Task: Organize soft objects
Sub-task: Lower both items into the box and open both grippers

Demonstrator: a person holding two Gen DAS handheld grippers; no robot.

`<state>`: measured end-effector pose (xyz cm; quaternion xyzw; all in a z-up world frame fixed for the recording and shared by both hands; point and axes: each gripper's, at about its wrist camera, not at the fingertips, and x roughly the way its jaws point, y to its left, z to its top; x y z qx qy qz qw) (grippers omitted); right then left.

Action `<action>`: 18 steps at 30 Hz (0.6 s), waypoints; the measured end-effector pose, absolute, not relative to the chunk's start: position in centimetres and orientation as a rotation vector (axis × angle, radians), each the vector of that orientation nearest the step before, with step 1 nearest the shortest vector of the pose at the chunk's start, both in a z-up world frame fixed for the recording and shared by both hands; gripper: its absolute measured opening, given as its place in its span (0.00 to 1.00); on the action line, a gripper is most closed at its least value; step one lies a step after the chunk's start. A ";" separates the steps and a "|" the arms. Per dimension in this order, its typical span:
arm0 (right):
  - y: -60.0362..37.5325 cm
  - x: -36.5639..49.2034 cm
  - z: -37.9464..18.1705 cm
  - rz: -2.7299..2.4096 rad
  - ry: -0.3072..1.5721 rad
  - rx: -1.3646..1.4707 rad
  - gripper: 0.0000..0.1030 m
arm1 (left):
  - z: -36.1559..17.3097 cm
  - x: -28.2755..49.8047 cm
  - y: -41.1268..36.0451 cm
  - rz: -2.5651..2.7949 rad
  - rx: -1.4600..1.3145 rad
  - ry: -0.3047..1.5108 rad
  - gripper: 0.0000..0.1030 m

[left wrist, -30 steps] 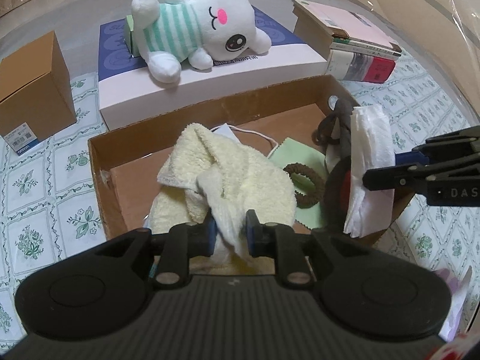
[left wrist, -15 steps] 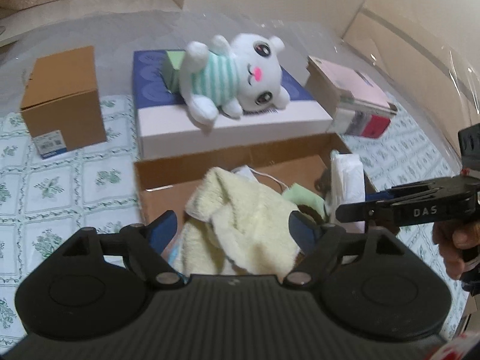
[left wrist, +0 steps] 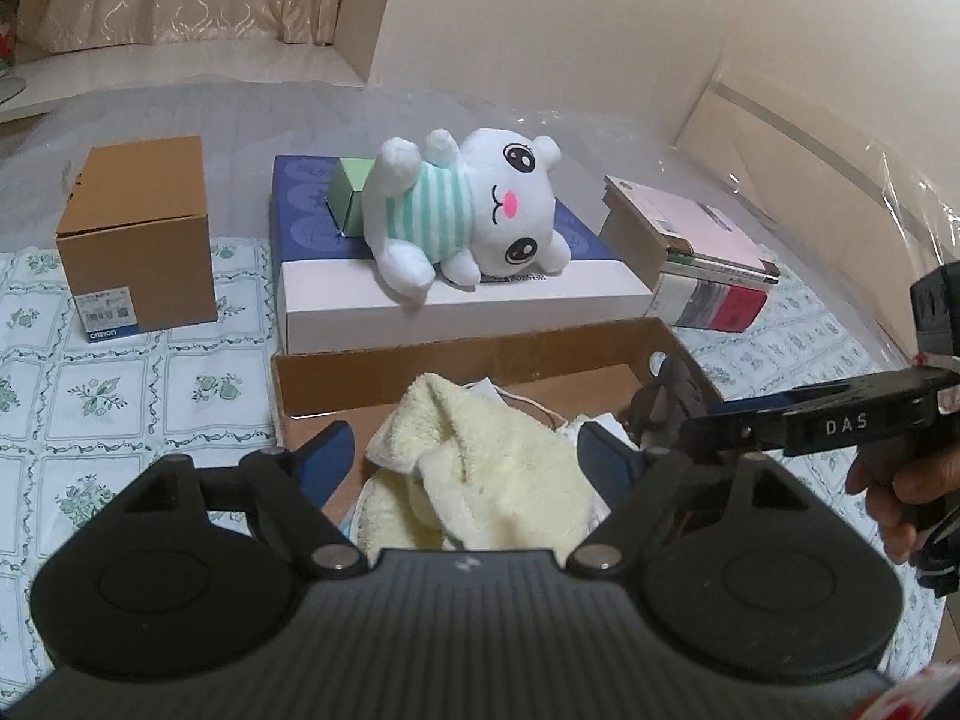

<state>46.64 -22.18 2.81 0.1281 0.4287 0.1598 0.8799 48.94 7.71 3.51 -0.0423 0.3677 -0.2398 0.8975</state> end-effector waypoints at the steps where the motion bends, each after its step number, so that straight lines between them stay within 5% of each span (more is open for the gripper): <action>1: -22.3 46.4 2.9 0.323 0.891 0.261 0.68 | 3.6 48.9 7.6 -0.496 -0.076 0.760 0.77; 7: -22.7 45.1 3.5 0.291 0.874 0.214 0.68 | 4.0 48.1 7.7 -0.466 -0.032 0.776 1.00; 18: -22.2 41.5 5.9 0.238 0.789 0.086 0.68 | 5.4 45.5 9.3 -0.484 -0.040 0.756 1.00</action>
